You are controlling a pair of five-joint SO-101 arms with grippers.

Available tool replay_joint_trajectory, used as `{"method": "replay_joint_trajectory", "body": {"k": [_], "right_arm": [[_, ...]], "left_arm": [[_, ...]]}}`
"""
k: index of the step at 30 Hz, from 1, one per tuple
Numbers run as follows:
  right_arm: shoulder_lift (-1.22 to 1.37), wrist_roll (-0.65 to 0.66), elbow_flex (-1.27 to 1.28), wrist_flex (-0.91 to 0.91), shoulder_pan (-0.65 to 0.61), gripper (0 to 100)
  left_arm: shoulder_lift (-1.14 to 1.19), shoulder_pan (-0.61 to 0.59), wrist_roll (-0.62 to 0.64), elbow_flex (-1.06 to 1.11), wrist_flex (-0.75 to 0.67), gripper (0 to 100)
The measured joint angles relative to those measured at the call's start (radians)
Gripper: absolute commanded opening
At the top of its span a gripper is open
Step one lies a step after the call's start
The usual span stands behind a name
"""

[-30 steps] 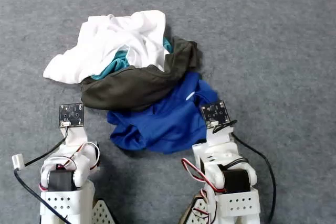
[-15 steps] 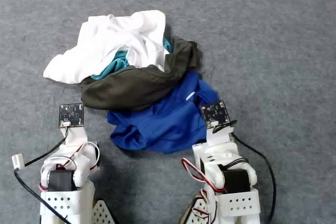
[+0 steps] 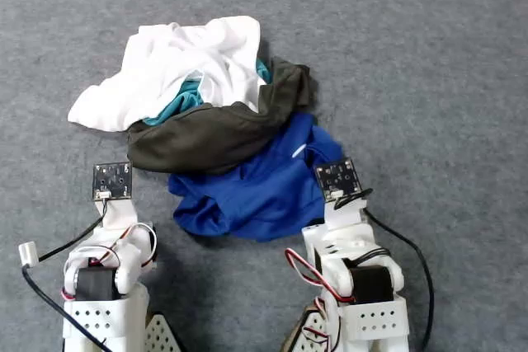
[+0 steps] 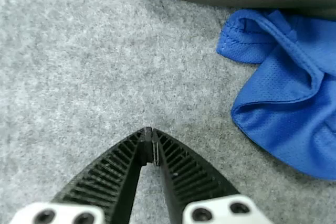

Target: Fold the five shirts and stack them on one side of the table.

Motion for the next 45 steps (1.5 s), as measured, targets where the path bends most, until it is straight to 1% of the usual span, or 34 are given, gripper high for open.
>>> {"method": "replay_joint_trajectory", "body": {"k": [27, 30, 33, 41, 45], "right_arm": [[0.0, -0.003, 0.0, 0.0, 0.0, 0.5], [0.0, -0.003, -0.021, -0.023, 0.046, 0.5], [0.0, -0.003, -0.106, -0.051, 0.08, 0.5], [0.008, 0.009, -0.448, -0.089, 0.08, 0.5], [0.155, 0.011, -0.686, -0.129, 0.08, 0.5]], "left_arm": [[0.0, 0.0, 0.0, 0.0, 0.0, 2], [0.0, 0.0, 0.0, 0.0, 0.0, 2], [0.0, 0.0, 0.0, 0.0, 0.0, 2], [0.0, 0.0, 0.0, 0.0, 0.0, 2], [0.0, 0.0, 0.0, 0.0, 0.0, 2]]}}
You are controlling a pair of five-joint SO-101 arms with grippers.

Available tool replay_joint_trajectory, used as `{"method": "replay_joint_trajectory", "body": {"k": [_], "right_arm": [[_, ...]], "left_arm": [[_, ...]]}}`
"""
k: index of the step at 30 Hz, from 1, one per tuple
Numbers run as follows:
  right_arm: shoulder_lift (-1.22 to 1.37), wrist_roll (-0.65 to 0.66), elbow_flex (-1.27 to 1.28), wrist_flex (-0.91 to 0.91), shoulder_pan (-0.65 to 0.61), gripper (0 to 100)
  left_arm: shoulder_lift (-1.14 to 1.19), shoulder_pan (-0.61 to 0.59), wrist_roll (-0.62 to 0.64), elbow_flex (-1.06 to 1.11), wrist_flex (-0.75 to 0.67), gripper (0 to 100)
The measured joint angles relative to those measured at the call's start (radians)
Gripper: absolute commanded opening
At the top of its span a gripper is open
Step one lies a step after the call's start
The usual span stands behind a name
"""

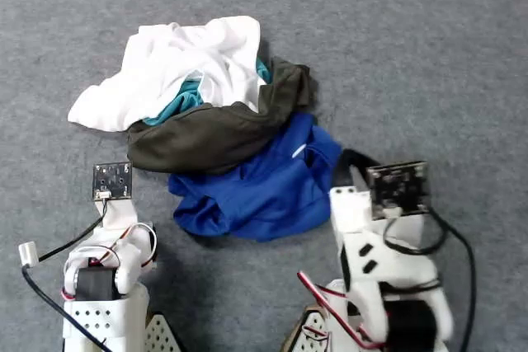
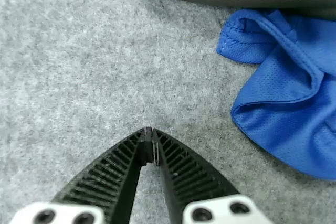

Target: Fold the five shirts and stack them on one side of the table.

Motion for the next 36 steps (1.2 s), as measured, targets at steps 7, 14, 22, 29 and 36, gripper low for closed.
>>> {"method": "replay_joint_trajectory", "body": {"k": [7, 14, 22, 29, 36], "right_arm": [[0.517, 0.0, -0.417, 0.118, -0.127, 11.5], [0.939, 0.126, -0.687, 0.321, -0.253, 17.7], [1.134, 0.17, -0.764, 0.301, -0.285, 17.8], [1.293, 0.17, -0.842, 0.256, -0.354, 17.8], [1.413, 0.169, -0.882, 0.207, -0.387, 17.8]], "left_arm": [[0.0, 0.0, 0.0, 0.0, 0.0, 2], [0.0, 0.0, 0.0, 0.0, 0.0, 2], [0.0, 0.0, 0.0, 0.0, 0.0, 2], [0.0, 0.0, 0.0, 0.0, 0.0, 2], [0.0, 0.0, 0.0, 0.0, 0.0, 2]]}}
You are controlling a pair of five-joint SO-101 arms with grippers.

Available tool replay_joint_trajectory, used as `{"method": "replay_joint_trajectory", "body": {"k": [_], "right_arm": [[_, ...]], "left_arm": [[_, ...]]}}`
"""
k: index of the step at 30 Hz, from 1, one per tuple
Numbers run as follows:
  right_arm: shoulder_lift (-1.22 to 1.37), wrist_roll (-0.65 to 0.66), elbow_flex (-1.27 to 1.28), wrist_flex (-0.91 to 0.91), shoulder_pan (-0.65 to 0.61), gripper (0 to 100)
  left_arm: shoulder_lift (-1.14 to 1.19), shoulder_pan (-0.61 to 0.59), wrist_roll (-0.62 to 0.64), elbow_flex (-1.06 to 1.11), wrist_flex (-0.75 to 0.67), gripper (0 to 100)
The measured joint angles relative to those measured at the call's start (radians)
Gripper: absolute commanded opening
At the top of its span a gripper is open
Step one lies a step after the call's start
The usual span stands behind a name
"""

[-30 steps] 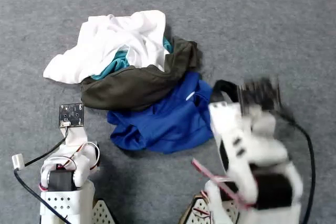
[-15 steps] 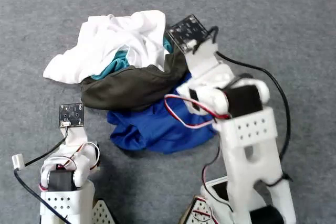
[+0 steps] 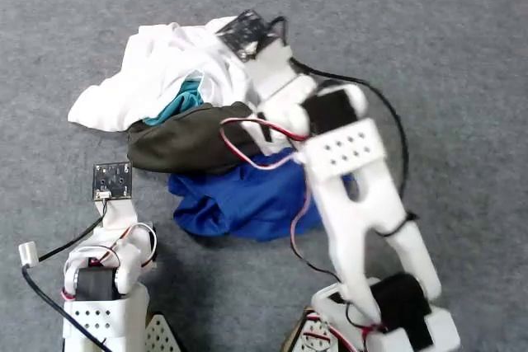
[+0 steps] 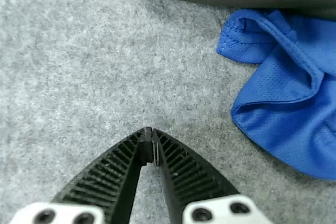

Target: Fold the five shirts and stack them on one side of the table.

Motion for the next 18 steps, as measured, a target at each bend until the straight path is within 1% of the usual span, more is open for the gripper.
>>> {"method": "replay_joint_trajectory", "body": {"k": [5, 10, 11, 14, 16, 18], "right_arm": [[0.152, -0.002, 0.0, -0.095, -0.06, 17.8], [0.334, 0.002, 0.0, -0.204, -0.071, 16.8], [0.367, 0.002, 0.0, -0.216, -0.071, 14.6], [0.431, 0.002, -0.017, -0.226, -0.071, 0.0], [0.439, 0.002, -0.043, -0.219, -0.068, 1.5], [0.44, 0.003, -0.086, -0.195, -0.06, 0.0]], "left_arm": [[0.0, 0.0, 0.0, 0.0, 0.0, 2], [0.0, 0.0, 0.0, 0.0, 0.0, 2], [0.0, 0.0, 0.0, 0.0, 0.0, 2], [0.0, 0.0, 0.0, 0.0, 0.0, 2], [0.0, 0.0, 0.0, 0.0, 0.0, 2], [0.0, 0.0, 0.0, 0.0, 0.0, 2]]}}
